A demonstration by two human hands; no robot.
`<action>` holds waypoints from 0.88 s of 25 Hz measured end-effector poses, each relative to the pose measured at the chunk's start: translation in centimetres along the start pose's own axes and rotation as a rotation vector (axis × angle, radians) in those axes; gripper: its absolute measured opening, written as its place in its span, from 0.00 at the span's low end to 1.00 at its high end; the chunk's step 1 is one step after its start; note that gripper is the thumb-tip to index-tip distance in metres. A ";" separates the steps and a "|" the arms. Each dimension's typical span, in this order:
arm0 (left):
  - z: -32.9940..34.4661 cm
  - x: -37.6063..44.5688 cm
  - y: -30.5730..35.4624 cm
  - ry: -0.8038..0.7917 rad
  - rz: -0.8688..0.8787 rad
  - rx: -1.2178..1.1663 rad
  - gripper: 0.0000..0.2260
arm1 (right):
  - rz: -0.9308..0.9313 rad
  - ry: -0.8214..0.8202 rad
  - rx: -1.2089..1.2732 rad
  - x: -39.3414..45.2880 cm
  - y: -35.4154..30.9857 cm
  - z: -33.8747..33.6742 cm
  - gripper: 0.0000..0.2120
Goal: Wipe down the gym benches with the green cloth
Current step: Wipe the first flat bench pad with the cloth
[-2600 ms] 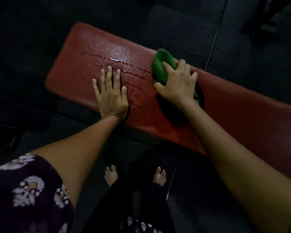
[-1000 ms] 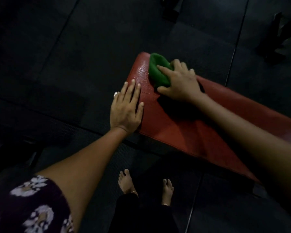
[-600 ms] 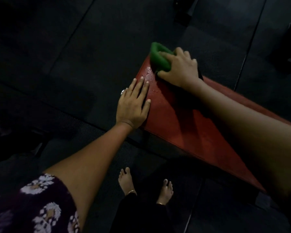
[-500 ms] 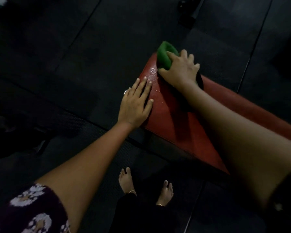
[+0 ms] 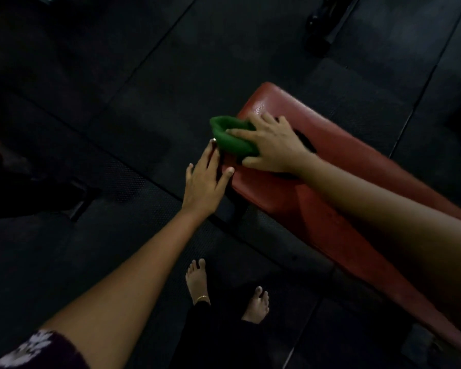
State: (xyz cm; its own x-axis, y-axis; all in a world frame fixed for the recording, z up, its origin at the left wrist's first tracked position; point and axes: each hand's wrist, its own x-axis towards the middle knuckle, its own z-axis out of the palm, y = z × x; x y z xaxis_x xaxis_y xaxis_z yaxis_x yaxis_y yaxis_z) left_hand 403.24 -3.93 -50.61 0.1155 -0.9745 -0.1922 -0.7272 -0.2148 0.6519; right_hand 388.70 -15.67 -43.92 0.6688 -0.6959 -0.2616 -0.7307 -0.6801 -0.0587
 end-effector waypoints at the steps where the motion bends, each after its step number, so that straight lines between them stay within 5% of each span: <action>1: -0.1 0.0 0.0 -0.005 -0.005 -0.003 0.27 | 0.077 -0.012 0.021 -0.1 1.1 -0.2 0.32; 3: -0.1 0.1 0.0 0.009 -0.004 -0.007 0.25 | 0.418 0.040 0.168 0.8 2.0 0.1 0.31; 5: -0.2 0.1 0.1 0.063 -0.011 -0.131 0.21 | 0.554 0.083 0.162 0.7 -0.4 0.4 0.31; 9: -1.2 2.0 0.7 0.255 -0.326 -0.585 0.12 | 0.117 0.108 0.044 -4.9 -4.1 2.2 0.31; 13: -2.0 4.1 1.8 0.187 -0.398 -0.422 0.10 | -0.381 0.018 -0.109 -7.1 0.0 2.4 0.33; 15: -1.5 4.6 2.6 0.149 -0.383 -0.299 0.15 | -0.166 -0.002 -0.087 -5.5 2.7 1.6 0.32; 19: -0.2 4.5 2.8 0.123 -0.220 0.107 0.21 | 0.574 0.079 0.178 -2.5 5.6 0.7 0.31; 22: -0.2 4.3 2.1 0.093 -0.184 0.132 0.21 | 0.662 0.118 0.164 -2.9 1.7 1.9 0.31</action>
State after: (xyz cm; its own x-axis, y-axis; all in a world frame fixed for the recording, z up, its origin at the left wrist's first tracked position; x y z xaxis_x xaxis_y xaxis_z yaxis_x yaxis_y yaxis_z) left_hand 402.35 -8.59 -49.92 0.3116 -0.9228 -0.2266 -0.7697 -0.3850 0.5093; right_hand 385.23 -14.38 -45.05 0.0781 -0.9793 -0.1866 -0.9954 -0.0661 -0.0699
